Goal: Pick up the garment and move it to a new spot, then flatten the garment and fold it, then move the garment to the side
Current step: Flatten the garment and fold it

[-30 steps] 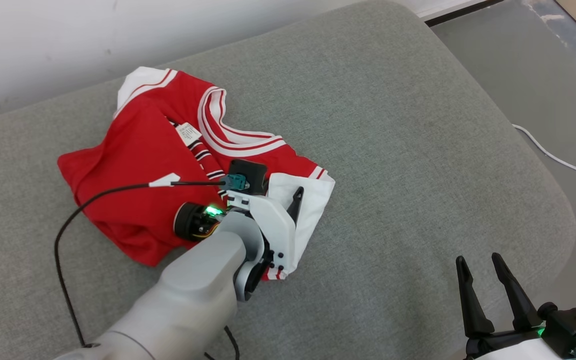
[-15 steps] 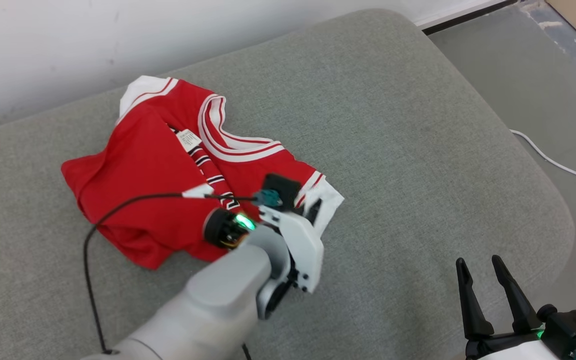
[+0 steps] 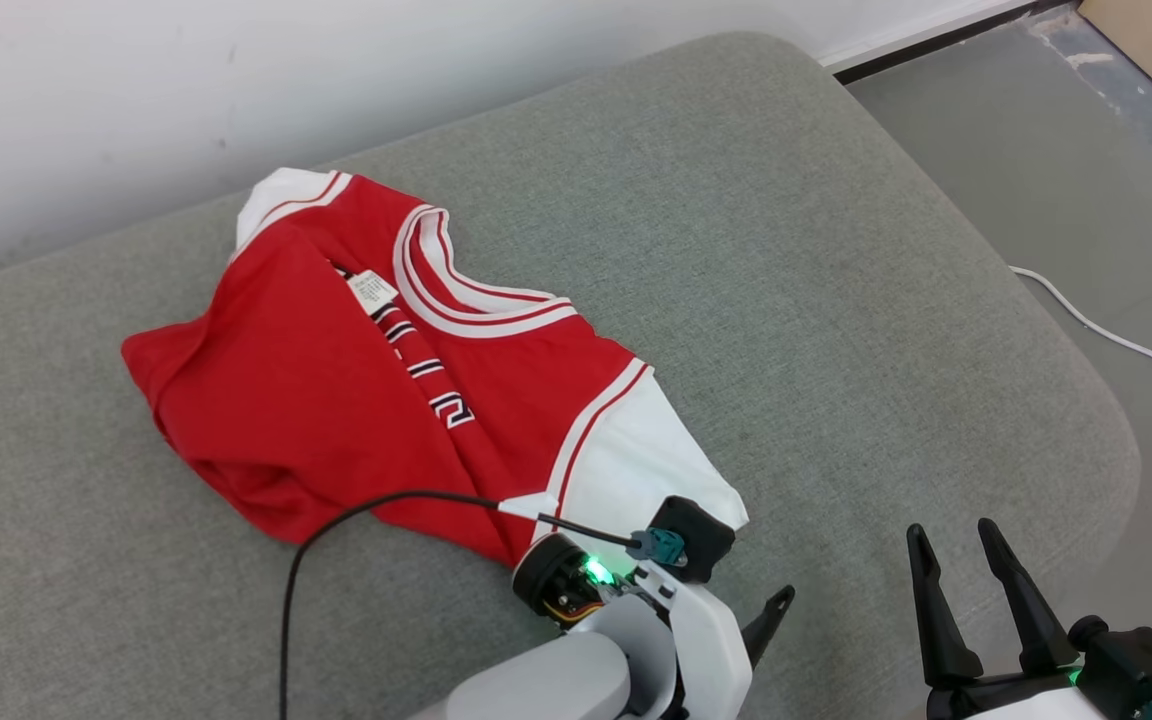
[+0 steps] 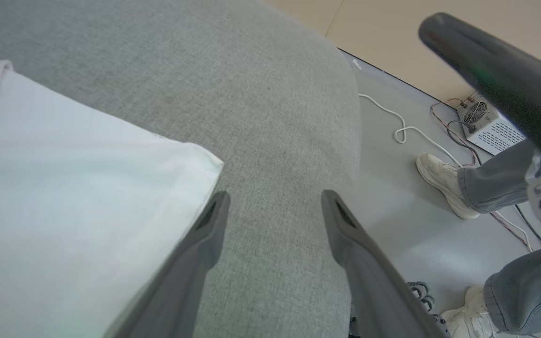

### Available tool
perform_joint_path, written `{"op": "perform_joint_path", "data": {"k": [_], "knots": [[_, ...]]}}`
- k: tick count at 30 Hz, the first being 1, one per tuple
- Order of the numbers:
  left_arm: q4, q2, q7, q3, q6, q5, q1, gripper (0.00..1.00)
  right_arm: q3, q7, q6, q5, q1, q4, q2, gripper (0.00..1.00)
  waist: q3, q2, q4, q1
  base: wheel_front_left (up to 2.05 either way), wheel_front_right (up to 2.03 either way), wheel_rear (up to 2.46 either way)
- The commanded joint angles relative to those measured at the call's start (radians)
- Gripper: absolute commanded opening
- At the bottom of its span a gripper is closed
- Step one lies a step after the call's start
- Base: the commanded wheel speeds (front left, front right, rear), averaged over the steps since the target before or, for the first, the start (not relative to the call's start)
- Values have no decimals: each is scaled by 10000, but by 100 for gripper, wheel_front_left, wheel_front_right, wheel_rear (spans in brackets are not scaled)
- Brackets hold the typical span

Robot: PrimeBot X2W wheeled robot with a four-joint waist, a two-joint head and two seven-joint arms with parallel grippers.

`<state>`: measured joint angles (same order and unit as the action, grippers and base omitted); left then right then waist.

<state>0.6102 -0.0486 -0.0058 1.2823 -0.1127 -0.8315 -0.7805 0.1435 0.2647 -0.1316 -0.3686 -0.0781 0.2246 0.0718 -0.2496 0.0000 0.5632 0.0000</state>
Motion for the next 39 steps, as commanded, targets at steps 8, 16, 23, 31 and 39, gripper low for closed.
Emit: {"op": "perform_joint_path", "data": {"k": [8,16,23,31,39], "knots": [[94,-194,-381,-512,-670,109,-634,100,-152,-10,19,74,210,-20,-12,100,146,0,-53,0,0,0,0],[760,-1799,-148,-1519,-1268,118,-2170,100,-52,-10,19,72,103,-24,-34,100,98,0,-68,0,0,0,0],[1481,-3021,898,-2106,-1042,-343,-3390,100,24,-10,19,-41,-41,61,8,100,-161,0,-40,0,0,0,0],[2232,-3860,2546,-2296,-463,-801,-4305,100,-157,-10,19,-36,-195,36,28,100,-238,0,-14,0,0,0,0],[2486,-4226,3449,-1880,-207,-557,-4543,100,-175,-10,19,-81,-226,-19,-78,100,-378,0,8,0,0,0,0]]}}
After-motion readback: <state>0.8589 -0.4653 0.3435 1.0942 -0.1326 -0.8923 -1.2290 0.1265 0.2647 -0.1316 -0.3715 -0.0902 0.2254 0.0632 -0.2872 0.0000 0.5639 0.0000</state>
